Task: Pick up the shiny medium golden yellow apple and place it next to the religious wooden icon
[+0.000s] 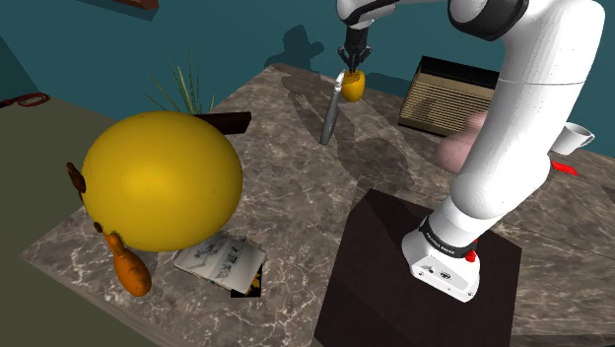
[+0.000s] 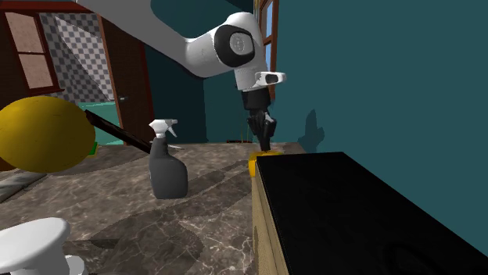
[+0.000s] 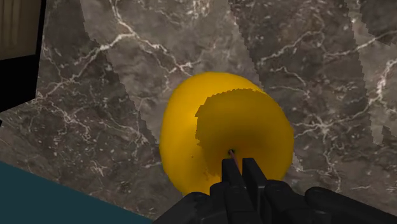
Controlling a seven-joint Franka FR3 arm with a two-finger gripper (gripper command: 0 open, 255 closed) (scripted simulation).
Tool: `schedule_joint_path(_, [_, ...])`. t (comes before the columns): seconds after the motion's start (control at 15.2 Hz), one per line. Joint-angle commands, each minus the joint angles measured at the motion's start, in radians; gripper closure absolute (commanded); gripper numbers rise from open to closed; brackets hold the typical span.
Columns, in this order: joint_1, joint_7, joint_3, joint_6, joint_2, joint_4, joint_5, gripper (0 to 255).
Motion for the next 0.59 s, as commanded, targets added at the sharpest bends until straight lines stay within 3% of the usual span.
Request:
schedule_joint_path(0.0, [0.001, -0.003, 0.000, -0.024, -0.008, 0.017, 0.000, 255])
schedule_joint_path(0.53, [0.001, -0.019, -0.001, -0.122, -0.027, 0.097, 0.003, 255])
